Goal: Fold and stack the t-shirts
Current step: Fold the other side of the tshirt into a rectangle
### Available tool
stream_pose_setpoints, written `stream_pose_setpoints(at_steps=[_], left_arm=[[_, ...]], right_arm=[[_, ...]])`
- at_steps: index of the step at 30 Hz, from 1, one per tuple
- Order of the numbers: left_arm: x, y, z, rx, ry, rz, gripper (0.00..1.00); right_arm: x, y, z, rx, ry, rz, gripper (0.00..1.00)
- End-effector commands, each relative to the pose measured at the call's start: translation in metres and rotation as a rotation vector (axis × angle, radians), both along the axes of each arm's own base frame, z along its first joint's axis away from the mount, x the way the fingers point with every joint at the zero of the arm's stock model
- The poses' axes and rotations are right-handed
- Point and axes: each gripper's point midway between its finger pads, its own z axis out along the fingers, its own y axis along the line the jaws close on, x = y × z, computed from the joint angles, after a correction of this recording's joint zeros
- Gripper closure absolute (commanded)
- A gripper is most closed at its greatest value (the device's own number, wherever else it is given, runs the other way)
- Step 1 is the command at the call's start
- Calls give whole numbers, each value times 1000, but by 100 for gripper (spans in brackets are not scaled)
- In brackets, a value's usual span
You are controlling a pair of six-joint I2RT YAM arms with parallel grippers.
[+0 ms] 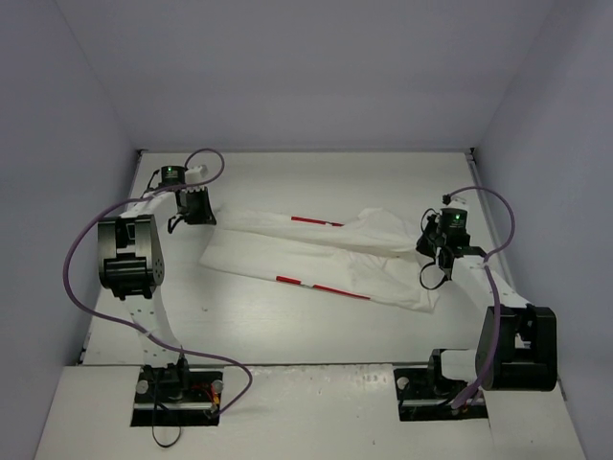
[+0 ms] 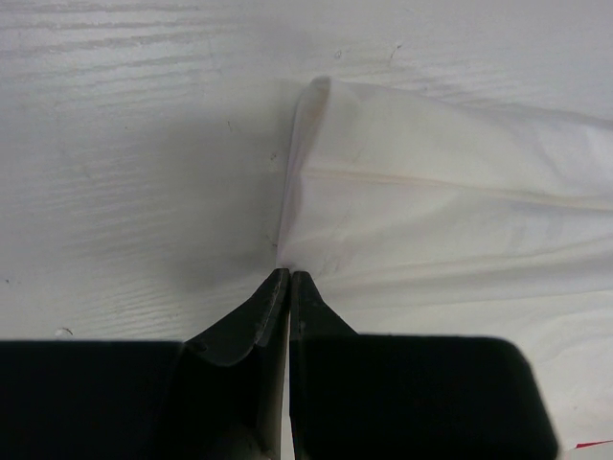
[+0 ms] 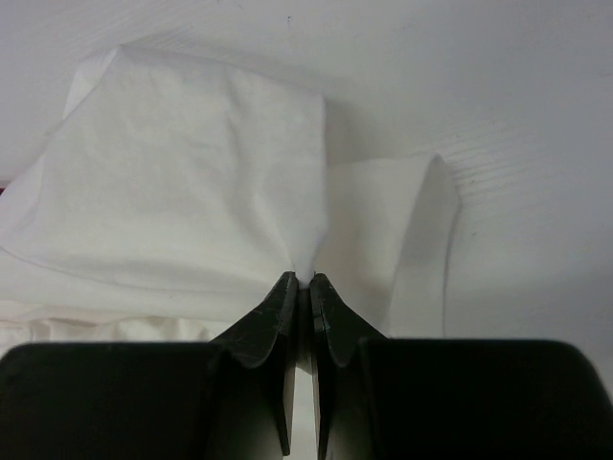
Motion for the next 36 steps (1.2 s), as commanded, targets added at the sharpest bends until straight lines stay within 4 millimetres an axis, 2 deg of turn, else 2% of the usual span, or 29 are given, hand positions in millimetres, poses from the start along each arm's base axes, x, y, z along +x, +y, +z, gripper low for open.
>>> stream_pose_setpoints(at_steps=[1,7,9,12,14,17,21,22,24,25,26,28,30,34,35,36], left_arm=[[3,2,47,31,-115,8,100],[-5,9,47,63,-116,49,100],[-7,12,50,66,-115,79,100],[-7,12,62,68,-143,93,100],[-8,11,74,69,-176,99,97],[-11,9,92,89,-222,99,81],[-16,3,101,145,-224,89,63],[-16,4,103,157,-227,98,62],[-17,-18,109,179,-237,62,61],[-15,-22,109,205,-243,62,61],[-14,-31,109,220,-242,47,61],[-8,-50,114,228,-249,20,61],[-1,-78,96,240,-203,-11,61],[10,-104,74,276,-133,-35,65],[11,-108,74,271,-133,-34,65],[11,-112,60,267,-97,-26,65]], right_arm=[[0,-12,2,18,-2,-110,94],[-15,-15,-10,49,63,-186,89],[-22,-17,-16,56,88,-215,82],[-27,-14,-16,70,102,-210,79],[-29,-15,-6,67,76,-213,75],[-26,-19,11,42,24,-211,67],[-11,-20,50,12,-78,-177,59],[-13,-20,52,-5,-68,-161,57],[-5,-13,58,-7,-74,-111,57],[1,-10,64,-18,-82,-91,57],[5,-7,63,-21,-76,-77,58],[10,15,50,-3,-30,-9,62],[16,28,38,0,10,11,71],[28,56,13,-8,84,84,76],[30,60,9,-13,95,98,77],[32,64,-1,-14,124,110,77]])
